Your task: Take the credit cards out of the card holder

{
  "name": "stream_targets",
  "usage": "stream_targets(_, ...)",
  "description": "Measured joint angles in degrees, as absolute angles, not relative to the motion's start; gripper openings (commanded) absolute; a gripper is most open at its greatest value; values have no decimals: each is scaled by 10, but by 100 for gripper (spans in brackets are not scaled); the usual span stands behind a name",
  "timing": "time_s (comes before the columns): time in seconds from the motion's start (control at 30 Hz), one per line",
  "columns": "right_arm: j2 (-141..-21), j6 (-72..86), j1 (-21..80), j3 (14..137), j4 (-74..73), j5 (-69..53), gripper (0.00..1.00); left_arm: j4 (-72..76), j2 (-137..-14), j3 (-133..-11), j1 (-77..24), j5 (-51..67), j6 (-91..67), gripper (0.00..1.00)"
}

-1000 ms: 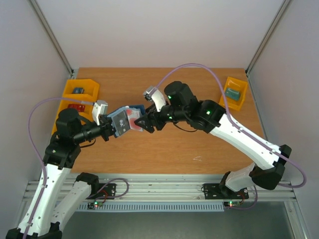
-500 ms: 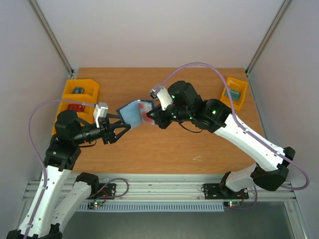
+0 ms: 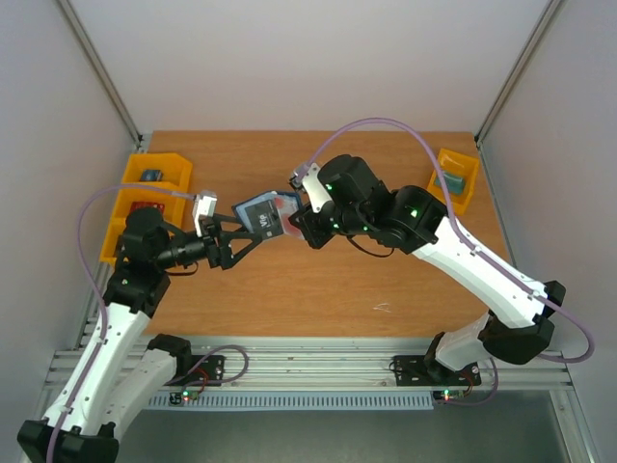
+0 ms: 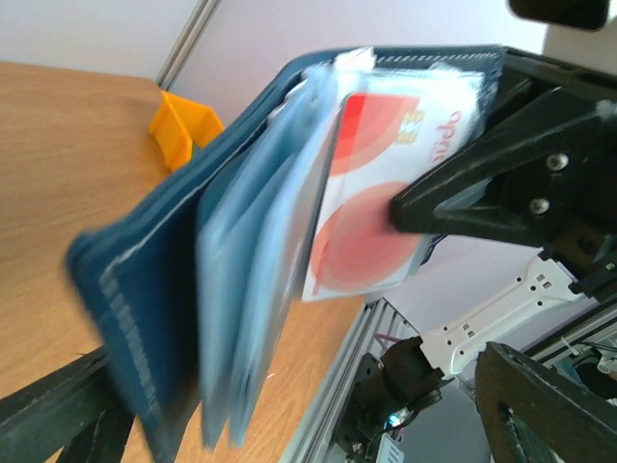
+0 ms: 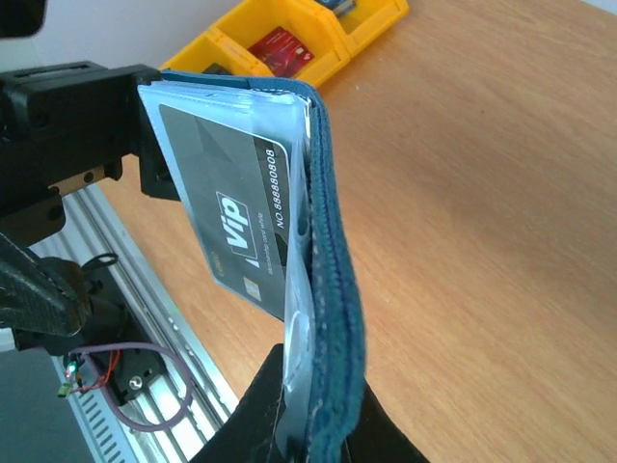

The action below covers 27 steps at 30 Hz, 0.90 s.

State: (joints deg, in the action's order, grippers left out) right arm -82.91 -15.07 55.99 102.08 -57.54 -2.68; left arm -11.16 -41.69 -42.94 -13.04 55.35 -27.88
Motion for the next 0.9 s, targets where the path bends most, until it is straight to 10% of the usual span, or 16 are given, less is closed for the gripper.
stream_targets(0.37,-813,-195,560,1011,-568,-132,1,-123,-397,-429,-134,548,-253,66)
stream_targets(0.63,-787,-220,560,997,-568,-194,1,-117,-387,-418,-135,594,-257,1)
stream_targets(0.9,-773,-199,546,964,-556,-145,43,-165,-374,-417,-137,597,-222,0)
